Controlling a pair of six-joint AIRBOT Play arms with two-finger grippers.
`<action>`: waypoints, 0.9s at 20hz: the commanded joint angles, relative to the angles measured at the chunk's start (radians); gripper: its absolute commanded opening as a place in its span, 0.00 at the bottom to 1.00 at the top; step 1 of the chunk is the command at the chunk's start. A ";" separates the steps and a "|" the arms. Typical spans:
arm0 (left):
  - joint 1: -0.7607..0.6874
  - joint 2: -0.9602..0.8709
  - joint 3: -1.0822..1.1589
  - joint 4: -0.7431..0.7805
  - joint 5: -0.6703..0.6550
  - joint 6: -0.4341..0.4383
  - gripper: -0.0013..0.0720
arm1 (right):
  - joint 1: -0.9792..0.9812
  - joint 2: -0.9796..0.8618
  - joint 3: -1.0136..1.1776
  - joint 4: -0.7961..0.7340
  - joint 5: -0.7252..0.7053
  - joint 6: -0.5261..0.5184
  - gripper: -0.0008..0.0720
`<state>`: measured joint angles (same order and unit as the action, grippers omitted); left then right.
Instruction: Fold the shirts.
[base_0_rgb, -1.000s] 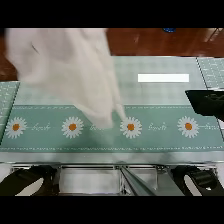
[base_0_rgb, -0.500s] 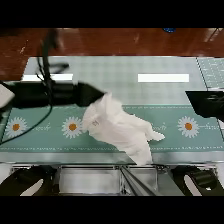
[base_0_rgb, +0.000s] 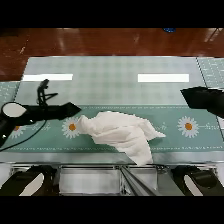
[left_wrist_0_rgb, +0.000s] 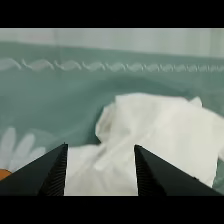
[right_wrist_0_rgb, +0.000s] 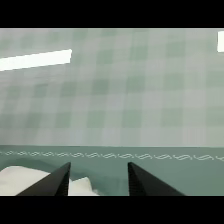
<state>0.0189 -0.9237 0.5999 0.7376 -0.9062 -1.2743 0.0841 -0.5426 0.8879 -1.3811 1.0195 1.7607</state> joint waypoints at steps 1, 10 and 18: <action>0.252 -0.008 0.140 0.081 -0.133 0.005 0.71 | -0.132 -0.114 0.019 -0.174 0.043 0.046 0.58; 0.357 0.009 -0.199 -0.211 -0.364 0.143 0.71 | -0.456 -0.182 -0.334 0.162 0.061 -0.151 0.58; 0.128 -0.091 -0.204 -0.248 -0.306 0.196 0.71 | -0.456 -0.182 -0.389 0.176 0.055 -0.198 0.58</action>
<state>0.2314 -0.9665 0.4046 0.5117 -1.2140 -1.0985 -0.3691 -0.7238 0.5133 -1.2259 1.0798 1.5833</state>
